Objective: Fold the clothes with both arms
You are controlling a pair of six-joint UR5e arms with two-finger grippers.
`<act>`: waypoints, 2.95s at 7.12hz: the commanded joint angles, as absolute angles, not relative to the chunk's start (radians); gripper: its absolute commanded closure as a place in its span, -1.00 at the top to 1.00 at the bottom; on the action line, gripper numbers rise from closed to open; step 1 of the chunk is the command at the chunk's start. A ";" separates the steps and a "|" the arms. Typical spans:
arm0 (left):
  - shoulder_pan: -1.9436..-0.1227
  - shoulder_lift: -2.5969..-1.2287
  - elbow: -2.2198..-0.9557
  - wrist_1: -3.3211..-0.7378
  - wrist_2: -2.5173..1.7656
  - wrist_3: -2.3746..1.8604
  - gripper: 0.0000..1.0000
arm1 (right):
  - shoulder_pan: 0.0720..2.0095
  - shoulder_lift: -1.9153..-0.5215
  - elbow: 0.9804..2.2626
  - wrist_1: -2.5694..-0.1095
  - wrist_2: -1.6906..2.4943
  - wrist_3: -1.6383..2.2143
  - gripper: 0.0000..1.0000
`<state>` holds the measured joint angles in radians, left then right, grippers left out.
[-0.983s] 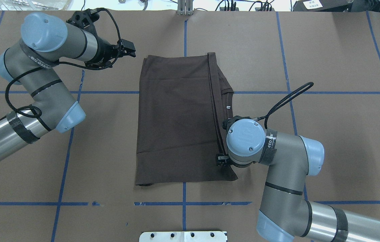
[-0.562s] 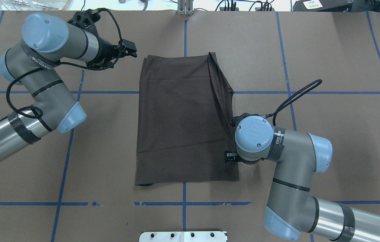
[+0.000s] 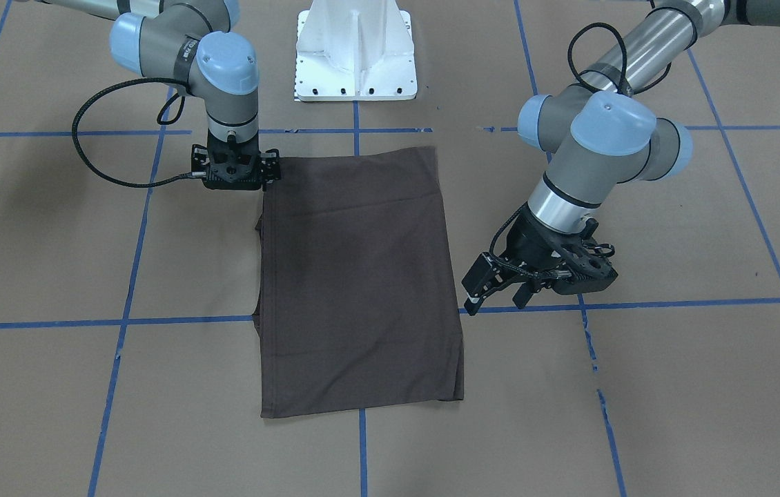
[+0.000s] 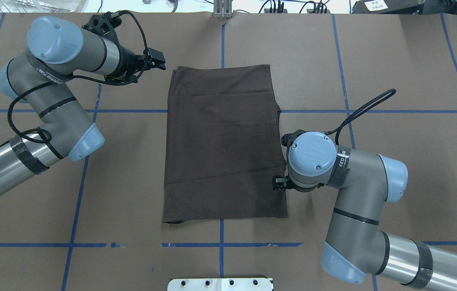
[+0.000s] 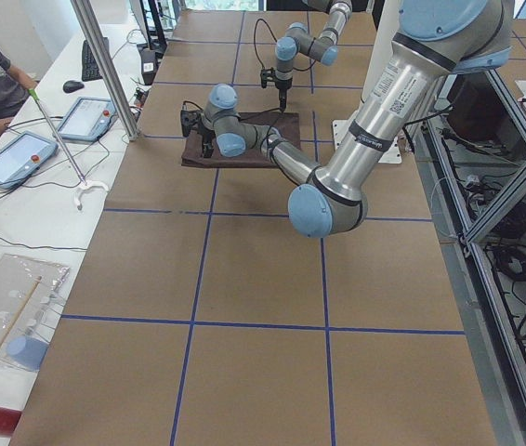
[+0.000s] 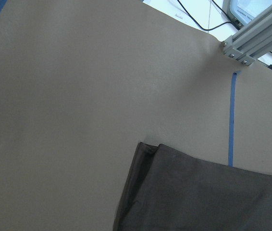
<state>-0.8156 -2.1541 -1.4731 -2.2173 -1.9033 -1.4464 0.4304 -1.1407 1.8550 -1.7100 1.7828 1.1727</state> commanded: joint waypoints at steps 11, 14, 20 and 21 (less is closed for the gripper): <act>-0.311 -1.853 -1.819 -2.215 -1.718 -2.085 0.70 | 0.540 -1.127 2.003 -1.615 1.905 1.189 1.00; -0.299 -1.851 -1.819 -2.206 -1.707 -2.085 0.70 | 0.543 -1.127 2.005 -1.614 1.919 1.190 1.00; -0.270 -1.850 -1.819 -2.200 -1.706 -2.085 0.65 | 0.546 -1.135 2.025 -1.615 1.927 1.192 1.00; -0.264 -1.856 -1.818 -2.200 -1.706 -2.085 0.33 | 0.546 -1.137 2.026 -1.615 1.927 1.192 1.00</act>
<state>-0.2770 -1.8515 -1.8188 -2.1997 -1.7058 -2.0847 0.5460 -1.1345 2.0232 -1.6147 1.9265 1.1917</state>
